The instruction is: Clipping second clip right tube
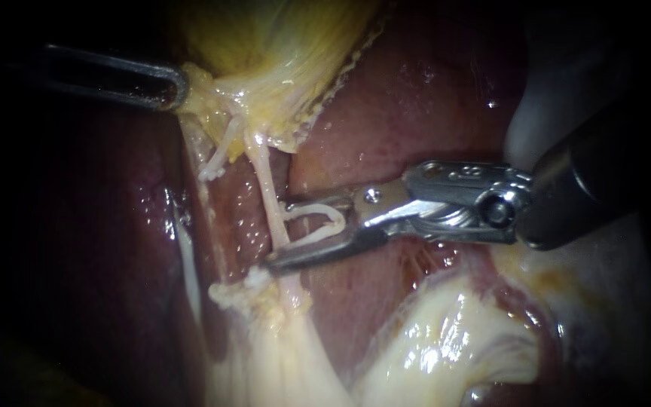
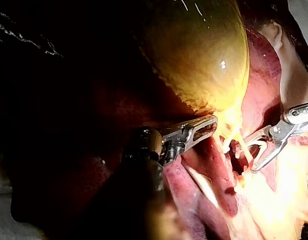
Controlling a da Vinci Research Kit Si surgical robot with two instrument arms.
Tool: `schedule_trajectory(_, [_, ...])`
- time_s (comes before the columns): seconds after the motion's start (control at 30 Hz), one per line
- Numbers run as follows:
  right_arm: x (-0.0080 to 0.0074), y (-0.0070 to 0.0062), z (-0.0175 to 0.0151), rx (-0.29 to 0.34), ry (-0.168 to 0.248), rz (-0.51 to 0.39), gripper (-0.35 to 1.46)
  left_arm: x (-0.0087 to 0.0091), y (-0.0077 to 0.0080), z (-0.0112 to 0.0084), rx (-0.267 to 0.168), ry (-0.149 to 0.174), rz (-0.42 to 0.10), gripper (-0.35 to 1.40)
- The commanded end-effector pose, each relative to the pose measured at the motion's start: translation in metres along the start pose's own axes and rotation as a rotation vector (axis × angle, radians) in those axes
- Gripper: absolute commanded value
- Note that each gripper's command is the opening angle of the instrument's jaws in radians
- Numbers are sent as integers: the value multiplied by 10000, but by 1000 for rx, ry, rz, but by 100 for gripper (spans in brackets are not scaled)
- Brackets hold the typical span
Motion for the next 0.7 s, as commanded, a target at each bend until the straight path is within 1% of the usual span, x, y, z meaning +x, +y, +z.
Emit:
schedule_trajectory(0.03, [0,0,5,27,17,24,48,0,0,0,-2,3,1,-35])
schedule_trajectory(0.2, [-1,-2,15,130,70,127,48,1,0,1,-2,3,1,-35])
schedule_trajectory(0.23, [-1,-5,16,153,81,142,48,1,0,1,-2,3,1,-35])
schedule_trajectory(0.37, [0,-16,15,213,105,177,48,1,0,1,-2,3,1,-35])
schedule_trajectory(0.53, [3,-35,8,270,107,183,48,1,0,0,-2,3,1,-35])
schedule_trajectory(0.6, [4,-41,4,285,103,187,47,1,0,0,-2,3,1,-35])
schedule_trajectory(0.7, [6,-45,-1,279,112,196,46,1,0,0,-2,3,1,-35])
